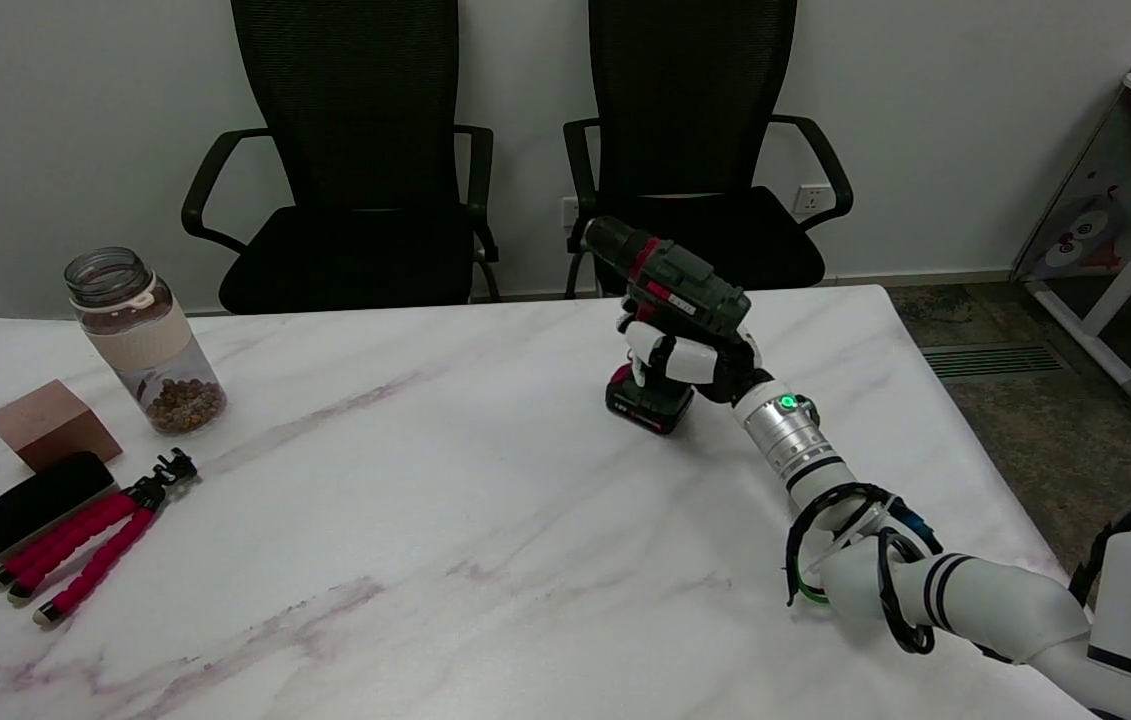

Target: Pick up the power screwdriver.

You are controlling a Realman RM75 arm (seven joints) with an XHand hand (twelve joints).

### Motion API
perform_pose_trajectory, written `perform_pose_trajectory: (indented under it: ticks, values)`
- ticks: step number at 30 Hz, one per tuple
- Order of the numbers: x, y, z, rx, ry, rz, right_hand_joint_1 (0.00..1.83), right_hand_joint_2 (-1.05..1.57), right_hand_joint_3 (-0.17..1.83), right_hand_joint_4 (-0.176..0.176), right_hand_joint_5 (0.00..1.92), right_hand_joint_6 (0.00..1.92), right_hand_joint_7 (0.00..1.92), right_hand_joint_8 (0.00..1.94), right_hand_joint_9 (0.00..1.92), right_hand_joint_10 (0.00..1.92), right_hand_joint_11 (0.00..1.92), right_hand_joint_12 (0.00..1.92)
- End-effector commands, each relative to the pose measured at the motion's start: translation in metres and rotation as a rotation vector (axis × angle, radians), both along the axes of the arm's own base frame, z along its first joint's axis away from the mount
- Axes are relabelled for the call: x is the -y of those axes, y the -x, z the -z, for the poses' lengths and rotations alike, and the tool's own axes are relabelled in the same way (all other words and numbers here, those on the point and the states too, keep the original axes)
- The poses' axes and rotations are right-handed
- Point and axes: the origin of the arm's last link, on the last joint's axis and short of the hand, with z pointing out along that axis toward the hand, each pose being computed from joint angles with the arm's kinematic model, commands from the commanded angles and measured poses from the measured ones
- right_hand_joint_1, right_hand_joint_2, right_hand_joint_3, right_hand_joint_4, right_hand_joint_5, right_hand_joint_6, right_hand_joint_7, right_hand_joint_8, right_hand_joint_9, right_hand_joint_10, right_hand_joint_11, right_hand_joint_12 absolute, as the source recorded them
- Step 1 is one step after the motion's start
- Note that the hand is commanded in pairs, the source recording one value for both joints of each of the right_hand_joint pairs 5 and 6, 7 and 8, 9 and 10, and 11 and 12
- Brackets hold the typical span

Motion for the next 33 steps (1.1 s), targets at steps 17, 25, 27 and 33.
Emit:
perform_pose_trajectory:
  ticks: [17, 25, 27, 33]
  values:
    - [0.013, -0.039, 0.015, -0.006, -0.094, -0.107, 0.99, 1.15, 0.98, 0.176, 1.91, 1.91, 1.91, 1.91, 1.91, 1.91, 1.74, 1.74]
    - [0.019, -0.048, 0.027, -0.035, -0.143, -0.123, 0.86, 0.18, 1.20, 0.176, 1.92, 1.92, 1.92, 1.92, 1.92, 1.92, 1.83, 1.83]
    - [0.021, -0.048, 0.029, -0.041, -0.150, -0.119, 0.87, -0.01, 1.06, 0.176, 1.92, 1.92, 1.92, 1.92, 1.92, 1.92, 1.84, 1.84]
    - [0.032, -0.054, 0.037, -0.065, -0.175, -0.098, 0.87, -0.38, 0.62, 0.176, 1.86, 1.86, 1.86, 1.86, 1.92, 1.92, 1.87, 1.87]
